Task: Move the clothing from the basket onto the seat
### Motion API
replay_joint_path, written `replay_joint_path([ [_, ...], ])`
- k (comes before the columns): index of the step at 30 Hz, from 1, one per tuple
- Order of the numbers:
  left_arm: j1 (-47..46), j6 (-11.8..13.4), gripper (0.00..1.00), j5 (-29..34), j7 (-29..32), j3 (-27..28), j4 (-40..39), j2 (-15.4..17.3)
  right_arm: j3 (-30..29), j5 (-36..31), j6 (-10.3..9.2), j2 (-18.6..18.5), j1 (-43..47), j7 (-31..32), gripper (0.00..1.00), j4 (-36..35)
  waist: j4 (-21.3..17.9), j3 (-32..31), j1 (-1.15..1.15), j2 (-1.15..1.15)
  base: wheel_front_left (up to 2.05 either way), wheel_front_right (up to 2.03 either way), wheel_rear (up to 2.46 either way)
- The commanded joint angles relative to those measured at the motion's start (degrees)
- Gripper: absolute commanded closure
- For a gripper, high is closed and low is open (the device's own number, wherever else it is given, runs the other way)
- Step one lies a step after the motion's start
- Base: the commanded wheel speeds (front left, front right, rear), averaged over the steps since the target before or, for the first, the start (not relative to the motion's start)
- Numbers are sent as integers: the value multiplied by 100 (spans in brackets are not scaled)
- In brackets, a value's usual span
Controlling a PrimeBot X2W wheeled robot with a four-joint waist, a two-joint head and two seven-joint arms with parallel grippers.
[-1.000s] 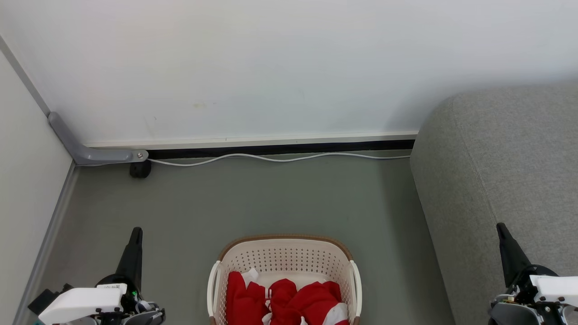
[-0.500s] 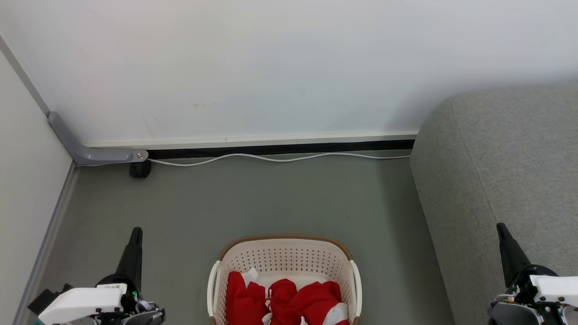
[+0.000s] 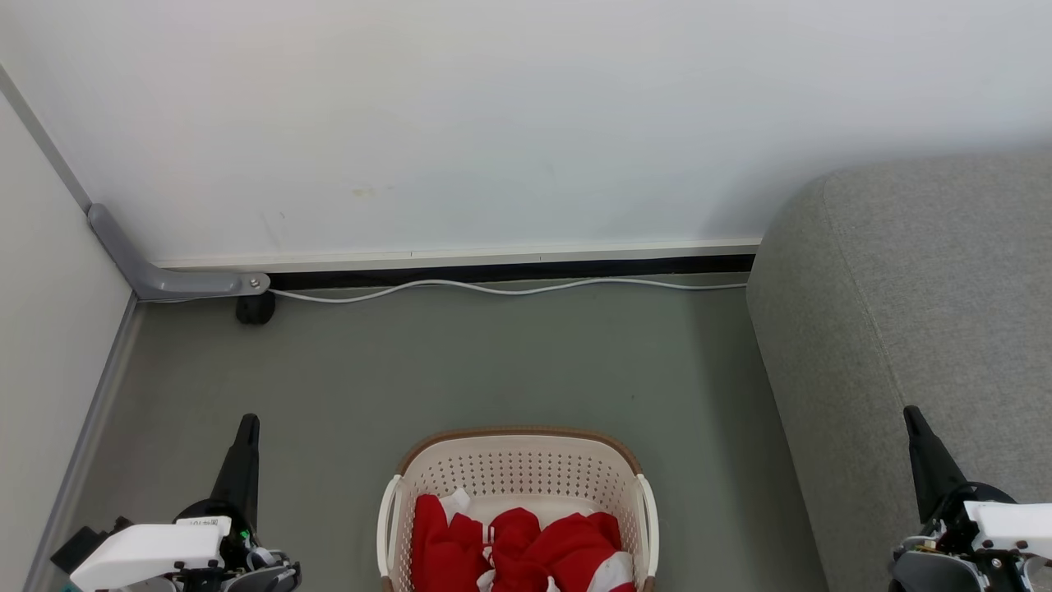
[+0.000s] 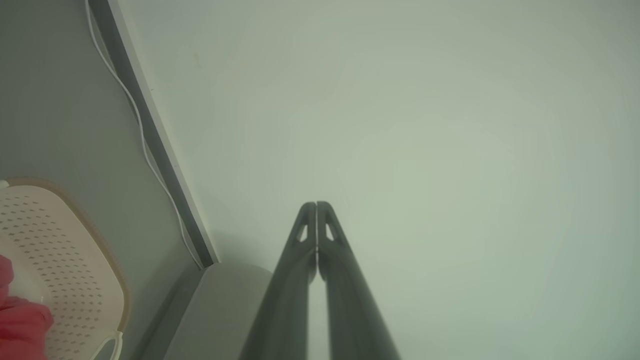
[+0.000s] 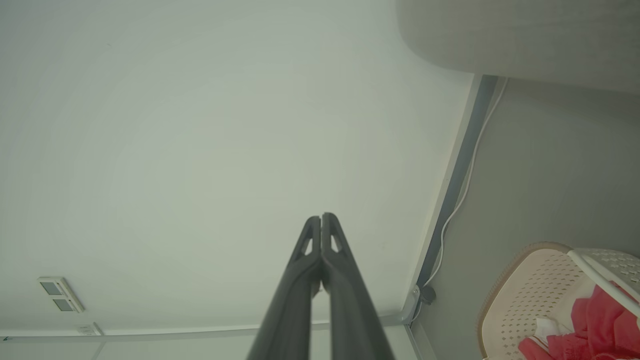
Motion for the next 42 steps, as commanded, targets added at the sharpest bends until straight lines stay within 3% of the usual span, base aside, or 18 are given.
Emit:
replay_joint_path([
  [1, -329, -47, 100, -23, 40, 187, -161, 98, 98, 68, 9, -59, -209, 41, 100, -175, 0, 0, 0, 0, 0, 0, 0],
  [42, -329, -47, 100, -23, 40, 187, -161, 98, 98, 68, 9, -59, -209, 41, 100, -175, 0, 0, 0, 0, 0, 0, 0],
])
